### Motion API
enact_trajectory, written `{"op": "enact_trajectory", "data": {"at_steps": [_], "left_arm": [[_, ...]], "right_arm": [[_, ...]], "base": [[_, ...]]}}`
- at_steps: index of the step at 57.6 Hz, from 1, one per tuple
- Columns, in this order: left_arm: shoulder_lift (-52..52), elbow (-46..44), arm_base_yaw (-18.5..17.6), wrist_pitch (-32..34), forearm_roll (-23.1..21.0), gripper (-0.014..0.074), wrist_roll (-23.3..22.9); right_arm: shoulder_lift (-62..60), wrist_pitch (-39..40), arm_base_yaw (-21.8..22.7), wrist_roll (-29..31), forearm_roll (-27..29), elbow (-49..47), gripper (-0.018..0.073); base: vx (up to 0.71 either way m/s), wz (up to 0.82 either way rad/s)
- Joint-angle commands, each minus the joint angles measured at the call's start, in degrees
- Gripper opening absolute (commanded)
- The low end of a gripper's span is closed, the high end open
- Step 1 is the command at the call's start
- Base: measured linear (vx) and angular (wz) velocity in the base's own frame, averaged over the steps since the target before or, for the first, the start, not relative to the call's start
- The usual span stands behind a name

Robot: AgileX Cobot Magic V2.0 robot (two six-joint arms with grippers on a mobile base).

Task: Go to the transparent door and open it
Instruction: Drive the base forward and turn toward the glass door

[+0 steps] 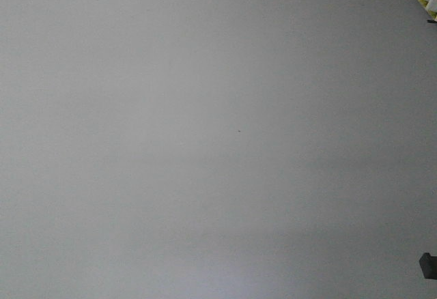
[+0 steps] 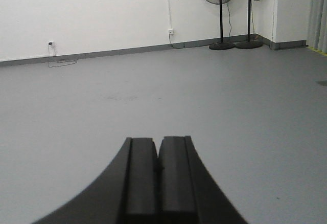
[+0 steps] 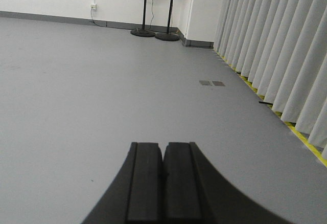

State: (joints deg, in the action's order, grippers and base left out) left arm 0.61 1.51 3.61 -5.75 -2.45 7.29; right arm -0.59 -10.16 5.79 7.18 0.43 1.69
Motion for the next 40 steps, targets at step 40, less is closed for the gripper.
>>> {"op": "enact_trajectory", "data": {"at_steps": [40], "left_arm": [[0.76,1.35,-0.23,4.80,-0.10,-0.0006,-0.22]], "right_arm": [[-0.95,4.67,0.35,0.29,-0.06,0.77,-0.0008]], "base": [[0.05,0.00]]}}
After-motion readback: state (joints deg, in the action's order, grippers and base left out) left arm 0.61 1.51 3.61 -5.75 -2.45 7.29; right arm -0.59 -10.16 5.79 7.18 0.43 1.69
